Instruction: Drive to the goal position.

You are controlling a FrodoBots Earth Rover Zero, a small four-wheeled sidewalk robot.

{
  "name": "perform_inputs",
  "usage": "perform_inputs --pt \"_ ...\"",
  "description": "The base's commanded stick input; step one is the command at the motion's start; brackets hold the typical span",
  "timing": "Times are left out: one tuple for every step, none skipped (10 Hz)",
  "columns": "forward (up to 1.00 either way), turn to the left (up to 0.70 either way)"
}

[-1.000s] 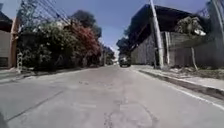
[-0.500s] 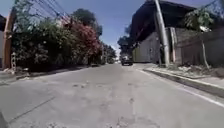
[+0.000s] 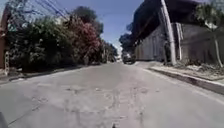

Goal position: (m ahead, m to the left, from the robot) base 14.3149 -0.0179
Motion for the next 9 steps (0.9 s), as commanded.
perform_inputs --pt "1.00 -0.40" --pt "1.00 -0.40" --pt "1.00 -0.40" --pt "1.00 -0.25" --pt "1.00 -0.06" --pt "1.00 0.00" --pt "1.00 0.00" --pt "1.00 0.00" --pt "1.00 0.00"
